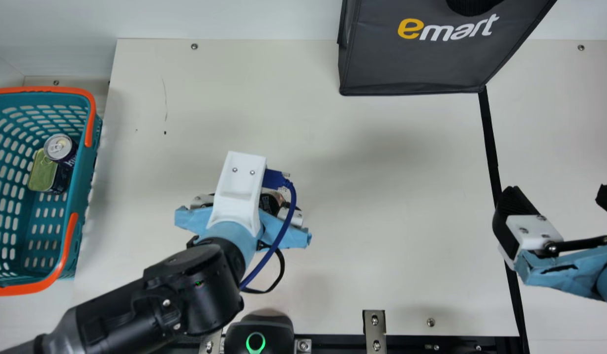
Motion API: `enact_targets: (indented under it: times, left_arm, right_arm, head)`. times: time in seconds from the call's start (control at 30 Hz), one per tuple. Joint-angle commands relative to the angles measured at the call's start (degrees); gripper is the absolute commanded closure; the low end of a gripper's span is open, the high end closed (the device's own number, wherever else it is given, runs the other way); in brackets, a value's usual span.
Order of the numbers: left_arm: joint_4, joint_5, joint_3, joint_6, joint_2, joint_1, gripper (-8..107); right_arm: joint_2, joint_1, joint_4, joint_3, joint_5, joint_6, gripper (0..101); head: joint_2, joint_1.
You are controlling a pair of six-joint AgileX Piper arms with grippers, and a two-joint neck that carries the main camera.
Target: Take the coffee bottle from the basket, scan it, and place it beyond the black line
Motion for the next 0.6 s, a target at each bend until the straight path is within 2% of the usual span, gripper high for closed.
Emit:
enact_targets:
  times: [0.0, 0.27, 0.57]
  left_arm:
    - [-0.3, -0.1, 0.0, -0.1, 0.2, 0.3, 36]
    - [-1.0, -1.4, -0.5, 2.0, 0.0, 1.3, 89]
    - [-2.6, -7.0, 0.8, 12.7, -3.0, 3.7, 89]
  right_arm:
    - [0.0, 0.0, 0.0, 0.0, 0.0, 0.0, 10]
    - [0.0, 0.0, 0.0, 0.0, 0.0, 0.0, 10]
    - [0.0, 0.0, 0.0, 0.0, 0.0, 0.0, 10]
  head:
    - [0.0, -1.0]
    - [0.0, -1.0]
    - [0.0, -1.0]
